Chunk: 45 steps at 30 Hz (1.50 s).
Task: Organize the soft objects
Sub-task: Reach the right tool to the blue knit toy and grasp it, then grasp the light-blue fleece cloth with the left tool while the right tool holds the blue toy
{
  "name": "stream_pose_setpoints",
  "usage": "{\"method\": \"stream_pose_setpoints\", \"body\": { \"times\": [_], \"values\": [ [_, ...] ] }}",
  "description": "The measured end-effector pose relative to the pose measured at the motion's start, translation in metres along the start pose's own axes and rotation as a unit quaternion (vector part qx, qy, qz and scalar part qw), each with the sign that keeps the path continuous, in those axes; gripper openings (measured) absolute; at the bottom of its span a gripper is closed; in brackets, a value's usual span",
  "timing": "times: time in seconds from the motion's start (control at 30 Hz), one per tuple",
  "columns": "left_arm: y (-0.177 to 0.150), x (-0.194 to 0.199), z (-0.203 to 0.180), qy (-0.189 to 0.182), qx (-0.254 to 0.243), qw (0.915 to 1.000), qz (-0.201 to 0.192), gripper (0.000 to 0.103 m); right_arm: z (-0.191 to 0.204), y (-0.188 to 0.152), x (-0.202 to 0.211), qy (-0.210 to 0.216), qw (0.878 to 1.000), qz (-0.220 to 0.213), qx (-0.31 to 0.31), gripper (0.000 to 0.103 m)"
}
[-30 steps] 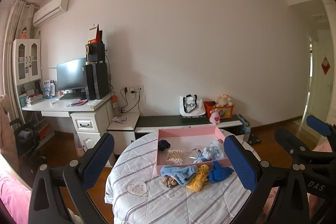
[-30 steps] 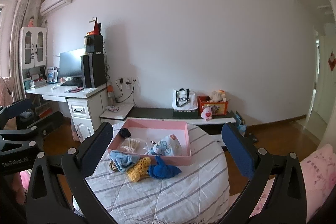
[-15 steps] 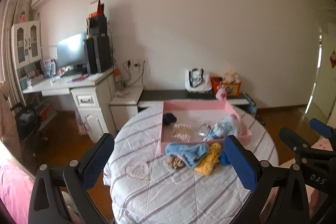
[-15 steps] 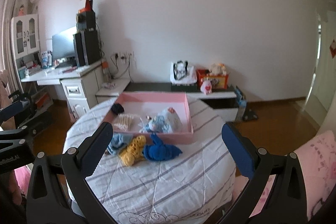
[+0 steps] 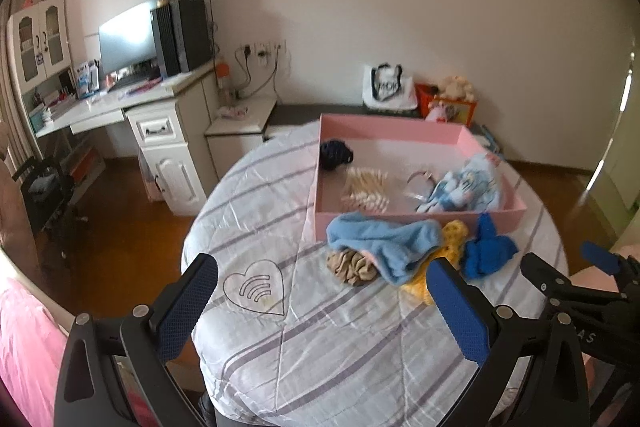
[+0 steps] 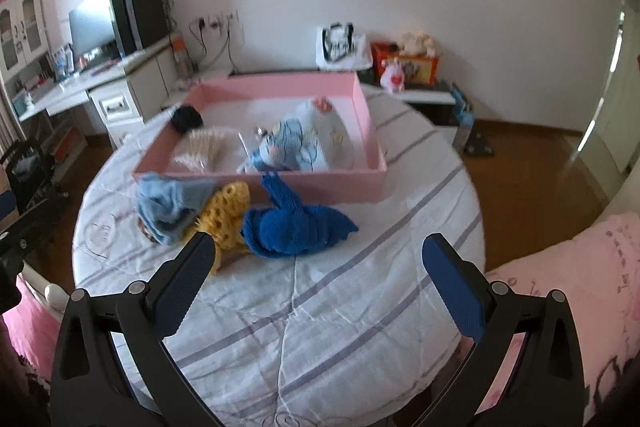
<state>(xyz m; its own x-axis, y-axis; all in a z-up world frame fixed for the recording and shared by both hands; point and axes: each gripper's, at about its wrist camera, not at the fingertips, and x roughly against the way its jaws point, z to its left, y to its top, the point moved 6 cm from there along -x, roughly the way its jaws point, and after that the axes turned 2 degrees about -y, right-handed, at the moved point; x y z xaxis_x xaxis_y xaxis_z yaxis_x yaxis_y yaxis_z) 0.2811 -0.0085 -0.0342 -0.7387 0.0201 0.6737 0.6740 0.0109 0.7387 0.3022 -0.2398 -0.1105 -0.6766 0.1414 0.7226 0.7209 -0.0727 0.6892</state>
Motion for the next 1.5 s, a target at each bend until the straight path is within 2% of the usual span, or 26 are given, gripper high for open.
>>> {"method": "stream_pose_setpoints", "body": {
  "times": [0.27,0.53,0.63,0.7,0.73,0.87,1.03,1.2,1.37,1.47,1.5],
  "values": [
    [-0.002,-0.065,0.010,0.001,0.000,0.9987,0.052,0.103,0.008,-0.005,-0.055,-0.001,0.998,0.056,0.004,0.103],
    [-0.003,-0.108,0.023,0.005,0.008,0.9968,0.079,0.103,0.011,-0.004,-0.085,0.003,0.997,0.080,0.000,0.103],
    [-0.003,-0.118,0.022,0.000,0.006,0.9965,0.084,0.103,0.011,-0.001,-0.087,0.014,0.997,0.073,0.001,0.089],
    [-0.003,-0.122,0.021,-0.005,0.004,0.9963,0.086,0.103,0.012,-0.001,-0.087,0.032,0.997,0.075,0.001,0.066],
    [-0.004,-0.123,0.019,-0.009,0.002,0.9962,0.086,0.103,0.013,-0.001,-0.088,0.042,0.996,0.077,0.000,0.061],
    [-0.002,-0.124,0.011,-0.026,-0.002,0.9962,0.083,0.103,0.007,-0.001,-0.086,0.051,0.996,0.074,-0.002,0.050],
    [0.000,-0.126,0.001,-0.038,-0.007,0.9961,0.079,0.103,-0.008,0.002,-0.077,0.035,0.997,0.061,-0.013,0.049],
    [0.002,-0.130,-0.014,-0.071,-0.008,0.9938,0.086,0.103,-0.021,0.004,-0.072,0.040,0.997,0.057,-0.023,0.049],
    [0.004,-0.145,-0.026,-0.112,-0.003,0.9890,0.097,0.103,-0.029,0.002,-0.083,0.035,0.996,0.071,-0.029,0.049],
    [0.005,-0.157,-0.032,-0.131,0.000,0.9856,0.106,0.093,-0.029,0.002,-0.090,0.040,0.996,0.074,-0.031,0.051],
    [0.004,-0.162,-0.033,-0.130,-0.002,0.9852,0.112,0.079,-0.029,0.002,-0.091,0.040,0.996,0.073,-0.030,0.051]
  ]
}}
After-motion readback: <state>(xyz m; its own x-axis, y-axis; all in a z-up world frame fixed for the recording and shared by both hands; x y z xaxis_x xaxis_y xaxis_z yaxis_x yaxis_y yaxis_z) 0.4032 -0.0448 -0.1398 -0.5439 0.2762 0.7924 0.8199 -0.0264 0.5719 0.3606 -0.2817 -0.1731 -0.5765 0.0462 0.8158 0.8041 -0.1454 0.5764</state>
